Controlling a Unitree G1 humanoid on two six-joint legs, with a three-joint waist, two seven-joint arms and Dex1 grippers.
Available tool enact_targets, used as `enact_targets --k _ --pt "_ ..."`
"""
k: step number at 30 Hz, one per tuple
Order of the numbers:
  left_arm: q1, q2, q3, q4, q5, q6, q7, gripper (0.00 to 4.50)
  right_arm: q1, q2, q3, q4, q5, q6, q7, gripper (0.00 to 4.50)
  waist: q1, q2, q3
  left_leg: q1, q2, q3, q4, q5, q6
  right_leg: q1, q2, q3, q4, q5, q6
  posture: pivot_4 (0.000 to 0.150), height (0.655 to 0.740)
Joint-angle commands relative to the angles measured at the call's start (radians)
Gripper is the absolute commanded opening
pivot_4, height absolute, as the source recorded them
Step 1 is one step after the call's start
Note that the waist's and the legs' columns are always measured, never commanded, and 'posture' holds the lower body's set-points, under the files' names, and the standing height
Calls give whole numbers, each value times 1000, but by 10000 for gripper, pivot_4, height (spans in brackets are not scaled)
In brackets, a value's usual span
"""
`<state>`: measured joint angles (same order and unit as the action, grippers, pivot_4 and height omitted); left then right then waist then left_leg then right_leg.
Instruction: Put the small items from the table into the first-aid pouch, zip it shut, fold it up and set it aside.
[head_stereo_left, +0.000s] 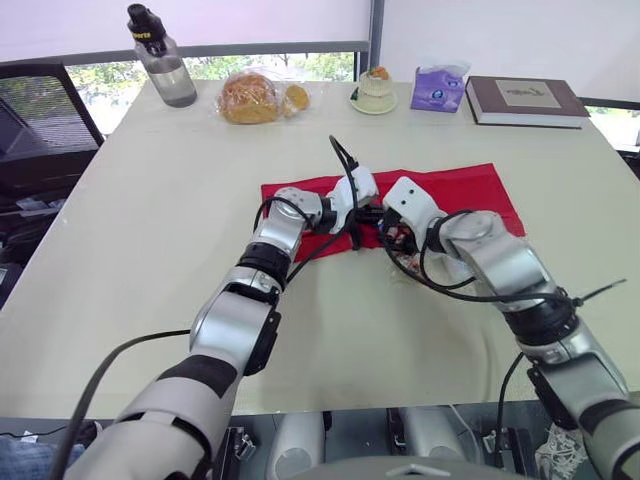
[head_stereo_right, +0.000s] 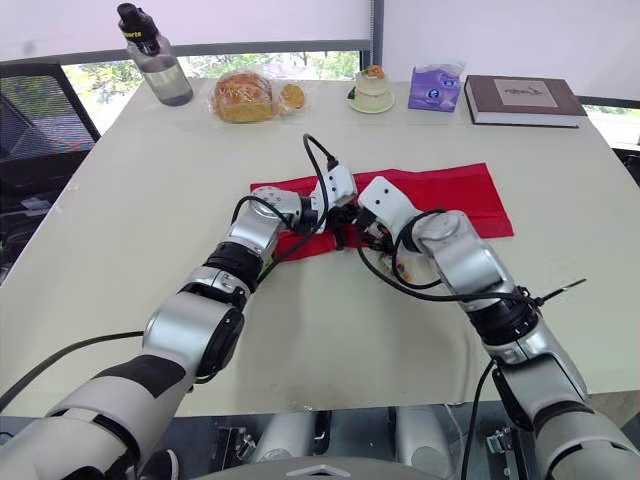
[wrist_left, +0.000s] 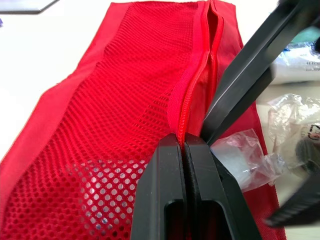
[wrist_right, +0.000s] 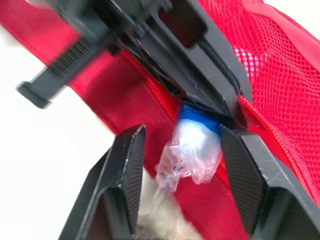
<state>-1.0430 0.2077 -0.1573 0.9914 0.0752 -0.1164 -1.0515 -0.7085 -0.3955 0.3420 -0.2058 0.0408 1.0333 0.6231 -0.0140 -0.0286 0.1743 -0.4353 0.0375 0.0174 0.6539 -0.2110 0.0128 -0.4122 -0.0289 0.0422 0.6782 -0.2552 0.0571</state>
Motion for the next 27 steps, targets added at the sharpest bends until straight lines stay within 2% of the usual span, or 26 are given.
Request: enact_targets --k 1,4,5,8,10,11,22,27 --pt "-5 -5 0 -21 -12 -7 -4 0 18 -24 -65 -118 40 43 4 24900 0 0 0 0 0 0 0 0 0 0 0 0 0 0 0 1500 7387" --pt "-8 -4 1 -18 -12 -8 -2 0 66 -53 -92 -204 79 73 20 24900 0 0 0 0 0 0 0 0 0 0 0 0 0 0 0 1500 7387" --pt "-8 -4 2 -17 -12 -9 -1 0 81 -61 -97 -211 84 66 16 22576 0 0 0 0 0 0 0 0 0 0 0 0 0 0 0 1500 7387" --pt "-9 -5 2 -16 -13 -11 0 0 111 -94 -88 -208 82 39 10 12247 0 0 0 0 0 0 0 0 0 0 0 0 0 0 0 1500 7387" --pt "-8 -7 2 -18 -13 -10 -1 0 115 -104 -77 -190 77 17 1 1231 0 0 0 0 0 0 0 0 0 0 0 0 0 0 0 1500 7387" --pt "-8 -8 1 -19 -14 -10 -1 0 115 -100 -74 -173 75 3 -5 201 0 0 0 0 0 0 0 0 0 0 0 0 0 0 0 1500 7387" --pt "0 -4 -1 -38 -14 -1 -9 0 51 -42 0 0 30 -148 -34 201 -2 0 0 1 0 0 0 0 0 0 0 0 0 0 0 1500 7387" --pt "0 -5 -2 -53 -17 8 -11 0 12 36 22 145 -2 -275 -60 201 -4 0 0 1 0 0 0 0 0 0 0 1 0 0 0 1500 7387"
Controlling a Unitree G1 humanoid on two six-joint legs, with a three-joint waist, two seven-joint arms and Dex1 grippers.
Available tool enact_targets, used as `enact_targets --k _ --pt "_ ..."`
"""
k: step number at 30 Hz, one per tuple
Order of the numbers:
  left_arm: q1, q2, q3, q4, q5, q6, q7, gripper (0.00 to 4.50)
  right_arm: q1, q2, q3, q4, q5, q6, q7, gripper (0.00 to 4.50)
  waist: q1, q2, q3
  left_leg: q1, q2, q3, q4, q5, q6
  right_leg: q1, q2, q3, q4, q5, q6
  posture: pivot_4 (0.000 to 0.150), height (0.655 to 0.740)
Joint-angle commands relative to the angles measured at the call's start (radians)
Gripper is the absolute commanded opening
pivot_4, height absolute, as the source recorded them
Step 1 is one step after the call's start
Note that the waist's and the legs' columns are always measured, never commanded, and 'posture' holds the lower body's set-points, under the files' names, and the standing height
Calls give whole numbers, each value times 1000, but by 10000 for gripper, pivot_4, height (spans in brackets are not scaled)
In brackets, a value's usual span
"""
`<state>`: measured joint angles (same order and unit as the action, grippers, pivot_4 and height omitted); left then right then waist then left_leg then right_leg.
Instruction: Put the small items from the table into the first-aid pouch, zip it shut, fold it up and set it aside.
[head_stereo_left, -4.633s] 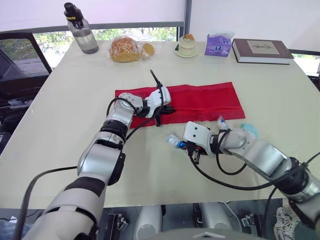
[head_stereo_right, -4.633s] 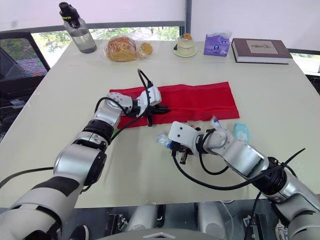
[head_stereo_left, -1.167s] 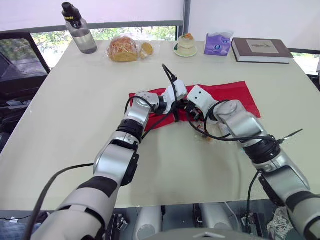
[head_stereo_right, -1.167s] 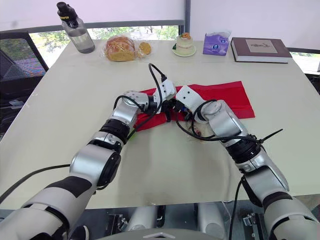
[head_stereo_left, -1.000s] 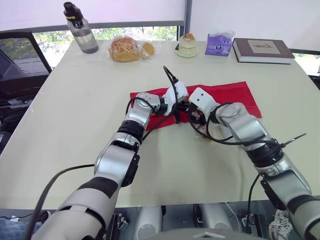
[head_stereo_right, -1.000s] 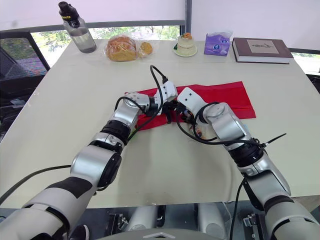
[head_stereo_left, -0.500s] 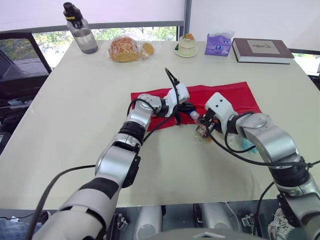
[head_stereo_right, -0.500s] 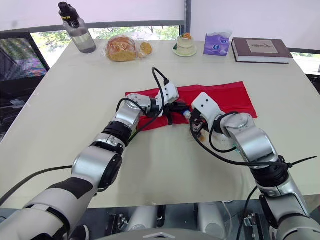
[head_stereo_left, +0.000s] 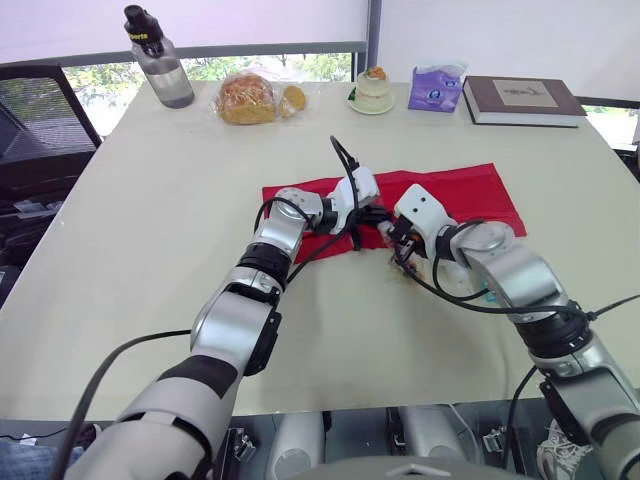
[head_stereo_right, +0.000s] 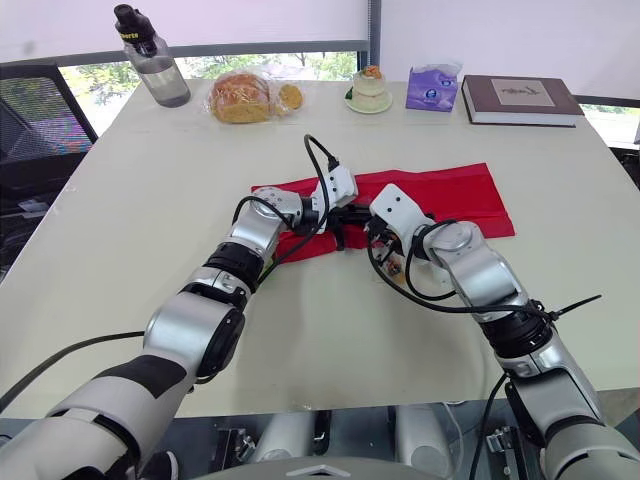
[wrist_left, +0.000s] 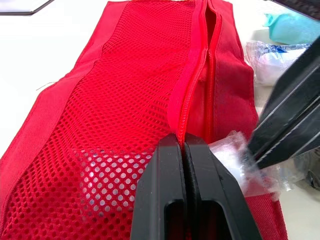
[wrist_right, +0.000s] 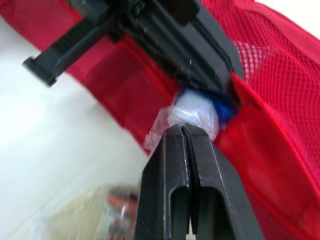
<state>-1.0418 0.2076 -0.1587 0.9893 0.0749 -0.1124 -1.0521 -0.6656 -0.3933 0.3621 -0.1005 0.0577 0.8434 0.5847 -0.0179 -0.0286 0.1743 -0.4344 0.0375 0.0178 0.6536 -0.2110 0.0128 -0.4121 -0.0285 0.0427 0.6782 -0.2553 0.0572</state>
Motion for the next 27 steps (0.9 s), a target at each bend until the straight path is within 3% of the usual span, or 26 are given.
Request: enact_targets --k 1,14,27 --pt "-1 -4 -1 -55 -17 6 -12 0 -35 48 1 57 -23 -105 -26 201 0 0 0 0 0 0 0 0 0 0 0 0 0 0 0 1500 7387" --pt "15 -2 -8 -87 -17 21 -21 0 -52 166 -41 346 -108 -479 -131 201 -3 0 0 1 0 0 0 0 0 0 0 0 0 0 0 1500 7387" --pt "12 18 0 -48 -14 3 -12 0 138 35 -124 68 -110 -448 -93 201 -3 0 0 1 0 0 0 0 0 0 0 0 0 0 0 1500 7387"
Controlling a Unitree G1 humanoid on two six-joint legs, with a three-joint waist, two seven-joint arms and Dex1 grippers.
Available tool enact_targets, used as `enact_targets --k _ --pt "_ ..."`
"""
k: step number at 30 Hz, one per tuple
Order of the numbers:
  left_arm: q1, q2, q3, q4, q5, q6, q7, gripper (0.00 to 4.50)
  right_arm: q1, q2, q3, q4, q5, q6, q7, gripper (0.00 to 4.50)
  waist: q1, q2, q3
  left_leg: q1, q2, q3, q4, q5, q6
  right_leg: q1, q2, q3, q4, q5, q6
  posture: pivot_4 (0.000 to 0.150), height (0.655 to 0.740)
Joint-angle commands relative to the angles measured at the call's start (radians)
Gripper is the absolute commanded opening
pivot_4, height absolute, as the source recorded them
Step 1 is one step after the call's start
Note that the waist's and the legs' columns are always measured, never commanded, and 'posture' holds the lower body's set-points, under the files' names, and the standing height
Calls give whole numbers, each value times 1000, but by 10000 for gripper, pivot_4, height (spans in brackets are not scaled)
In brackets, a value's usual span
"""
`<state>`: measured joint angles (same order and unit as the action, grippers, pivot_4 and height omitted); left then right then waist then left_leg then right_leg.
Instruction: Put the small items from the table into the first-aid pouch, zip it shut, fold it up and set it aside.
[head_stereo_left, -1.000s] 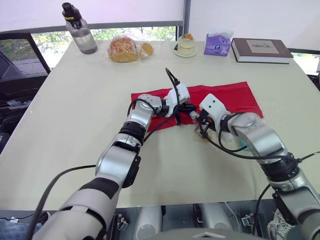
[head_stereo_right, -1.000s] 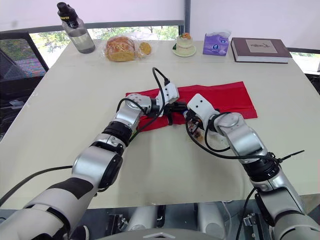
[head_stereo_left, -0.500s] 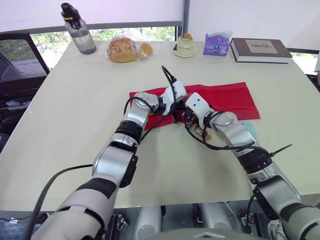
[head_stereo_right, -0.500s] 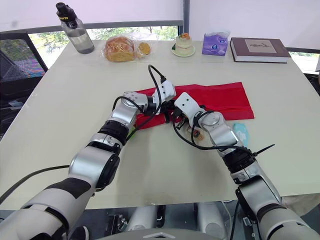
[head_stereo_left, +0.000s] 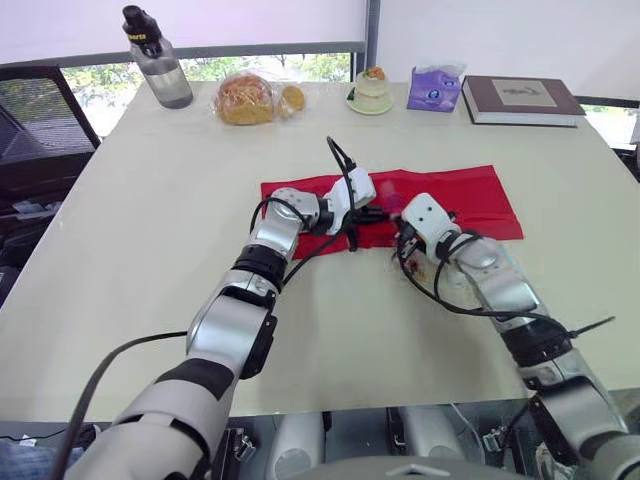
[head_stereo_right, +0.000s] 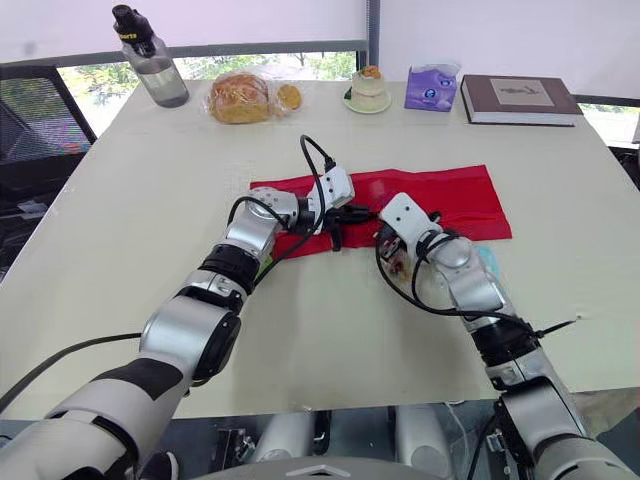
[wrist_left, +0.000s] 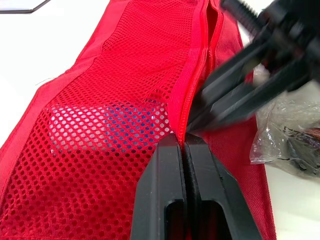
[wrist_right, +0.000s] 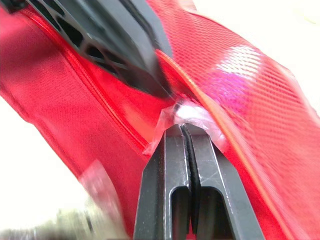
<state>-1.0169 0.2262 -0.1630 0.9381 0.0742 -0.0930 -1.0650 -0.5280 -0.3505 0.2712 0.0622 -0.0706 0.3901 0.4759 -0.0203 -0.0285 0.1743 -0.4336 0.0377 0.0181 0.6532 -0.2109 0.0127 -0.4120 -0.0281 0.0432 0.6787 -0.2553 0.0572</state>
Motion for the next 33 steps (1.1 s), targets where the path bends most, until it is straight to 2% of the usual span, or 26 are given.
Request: enact_targets --k 1,5,6,9,11,14,15,16,26,30,33 --pt "-15 0 5 8 -11 -19 4 0 13 -14 -43 -130 36 37 33 201 -1 0 0 0 0 0 0 0 0 0 0 0 0 0 0 1500 7387" --pt "-20 3 7 23 -11 -27 13 0 85 -45 -134 -323 150 160 93 201 4 0 0 -1 0 0 0 0 0 0 0 0 -1 0 0 1500 7387" --pt "-19 5 8 25 -10 -30 17 0 124 -64 -201 -391 209 195 114 2585 5 0 0 -1 0 0 0 0 0 0 0 0 -1 0 0 1500 7387" --pt "-16 8 13 28 -13 -33 26 0 212 -118 -329 -508 318 246 159 13545 12 0 0 -2 0 -1 0 0 0 0 -1 -1 -2 0 0 1500 7387" --pt "-13 12 18 30 -19 -33 32 0 296 -170 -435 -574 394 256 205 24654 10 0 0 -2 -1 0 0 0 0 1 -1 0 -2 0 0 1500 7387" --pt "-12 11 41 25 -42 -13 45 0 447 -255 -603 -666 501 269 288 38594 11 0 0 -1 -1 -1 0 0 0 1 -1 -1 -1 0 0 1500 7387" --pt "-12 13 42 25 -43 -13 49 0 492 -276 -649 -688 528 273 304 42610 10 0 0 -1 0 -1 0 0 0 1 -1 -1 -1 0 0 1500 7387" --pt "-13 16 39 30 -38 -18 57 0 542 -293 -705 -711 558 280 320 44205 7 0 0 0 0 -1 0 0 0 1 -1 -1 -1 0 0 1500 7387" --pt "-52 15 51 117 -36 -32 69 0 925 -324 -1173 -864 790 286 407 44205 6 1 0 2 0 0 1 0 0 2 1 1 -1 -1 2 1500 7387" --pt "-80 11 44 165 -21 -53 70 0 1091 -295 -1417 -900 965 274 466 44205 10 1 0 1 0 -1 1 0 0 3 1 1 -1 -1 2 1500 7387" --pt "-93 8 42 192 -15 -63 70 0 1152 -312 -1511 -893 1043 270 451 44205 6 0 0 1 0 -1 0 0 0 3 1 1 -3 -1 2 1500 7387"
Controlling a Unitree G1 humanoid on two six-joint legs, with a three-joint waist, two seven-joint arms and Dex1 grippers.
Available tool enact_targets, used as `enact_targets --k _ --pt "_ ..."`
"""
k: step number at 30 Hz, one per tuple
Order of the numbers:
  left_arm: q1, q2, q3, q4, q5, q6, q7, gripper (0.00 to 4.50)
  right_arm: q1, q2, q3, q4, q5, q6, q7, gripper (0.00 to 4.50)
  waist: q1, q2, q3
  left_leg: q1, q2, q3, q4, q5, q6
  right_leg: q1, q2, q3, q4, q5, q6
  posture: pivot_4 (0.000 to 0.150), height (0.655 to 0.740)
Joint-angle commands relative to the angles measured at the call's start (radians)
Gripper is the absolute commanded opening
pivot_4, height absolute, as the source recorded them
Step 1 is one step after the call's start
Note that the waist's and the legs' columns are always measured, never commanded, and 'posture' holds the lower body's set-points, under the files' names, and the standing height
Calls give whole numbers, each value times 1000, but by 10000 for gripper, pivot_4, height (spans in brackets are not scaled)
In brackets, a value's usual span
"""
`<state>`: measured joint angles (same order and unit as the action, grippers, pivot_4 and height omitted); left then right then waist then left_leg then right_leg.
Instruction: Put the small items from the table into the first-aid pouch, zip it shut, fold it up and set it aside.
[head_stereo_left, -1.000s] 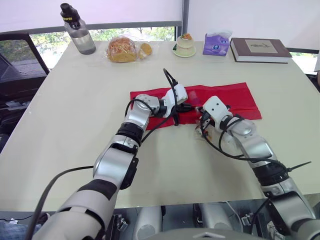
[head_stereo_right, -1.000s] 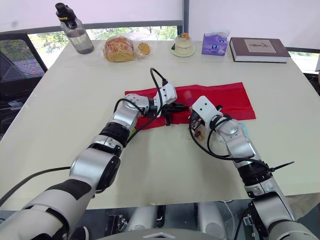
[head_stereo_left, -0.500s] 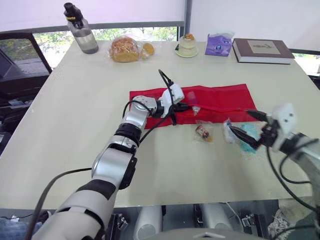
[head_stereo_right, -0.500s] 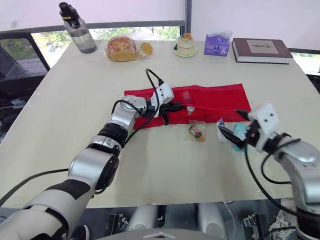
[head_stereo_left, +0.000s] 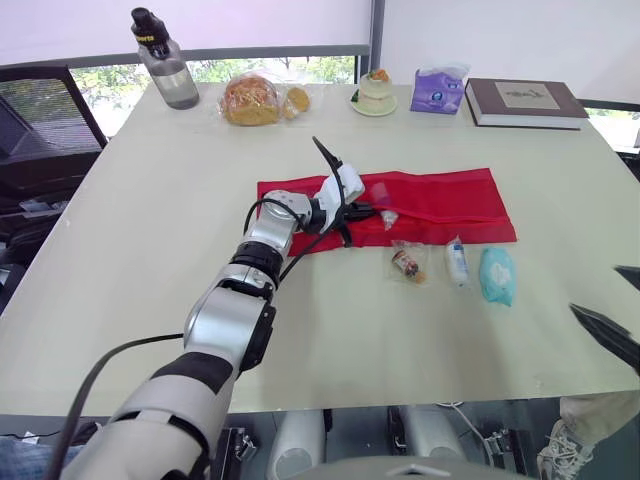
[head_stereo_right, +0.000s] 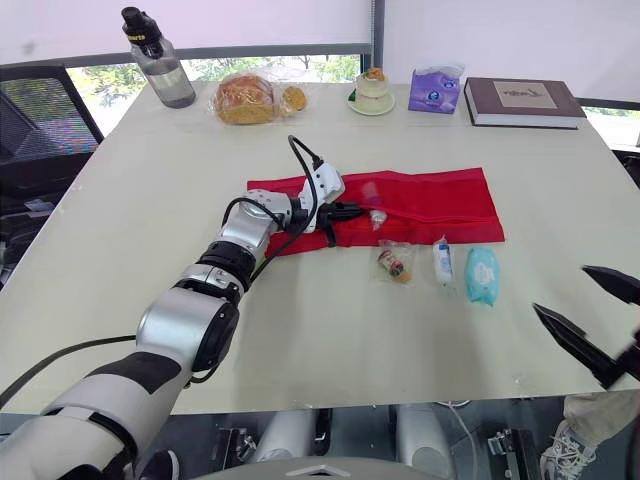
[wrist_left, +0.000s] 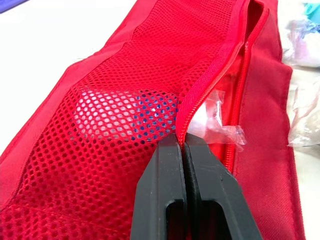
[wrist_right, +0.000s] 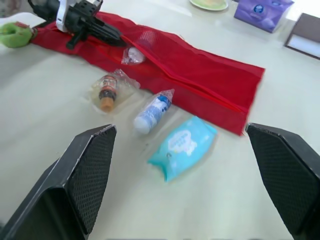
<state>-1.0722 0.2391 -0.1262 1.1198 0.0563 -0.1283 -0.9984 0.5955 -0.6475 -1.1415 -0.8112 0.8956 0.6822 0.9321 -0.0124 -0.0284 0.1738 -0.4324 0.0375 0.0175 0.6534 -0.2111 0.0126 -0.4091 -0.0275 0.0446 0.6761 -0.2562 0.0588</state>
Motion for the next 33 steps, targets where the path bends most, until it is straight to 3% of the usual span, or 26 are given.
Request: enact_targets --k 1,7,14,22,27,32,33 --pt "-41 -7 4 17 5 -32 3 0 46 -21 -117 -17 86 -26 -8 44205 -2 0 0 0 0 1 0 0 0 0 0 1 0 0 0 1500 7387" --pt "-52 -17 0 36 13 -47 0 0 85 -27 -80 -35 100 -40 -72 44205 0 0 0 0 0 0 0 0 0 0 0 0 0 -1 2 1500 7387" --pt "-27 -37 -5 13 19 -54 -11 0 -49 13 460 -130 -125 -9 -361 44205 1 -2 0 0 0 0 0 0 0 0 0 0 0 0 0 1500 7387" --pt "-3 -42 1 -29 11 -39 -3 0 -300 -14 915 -1 -448 8 -558 44205 2 -1 0 0 -1 1 1 0 0 0 -1 1 0 1 -1 1500 7387" --pt "18 -43 -6 -65 12 -33 -9 0 -468 40 1062 95 -520 64 -624 44205 2 -1 0 0 0 -1 1 0 0 0 1 0 1 1 -1 1500 7387" --pt "28 -40 -9 -89 13 -27 -9 0 -535 51 1145 170 -595 104 -648 44205 5 -1 0 -1 0 0 1 0 0 -1 0 0 1 1 -1 1500 7387" --pt "30 -39 -9 -92 13 -26 -9 0 -540 54 1150 176 -602 102 -648 41885 4 -1 0 -1 0 0 1 0 0 -1 0 0 1 1 -1 1500 7387"
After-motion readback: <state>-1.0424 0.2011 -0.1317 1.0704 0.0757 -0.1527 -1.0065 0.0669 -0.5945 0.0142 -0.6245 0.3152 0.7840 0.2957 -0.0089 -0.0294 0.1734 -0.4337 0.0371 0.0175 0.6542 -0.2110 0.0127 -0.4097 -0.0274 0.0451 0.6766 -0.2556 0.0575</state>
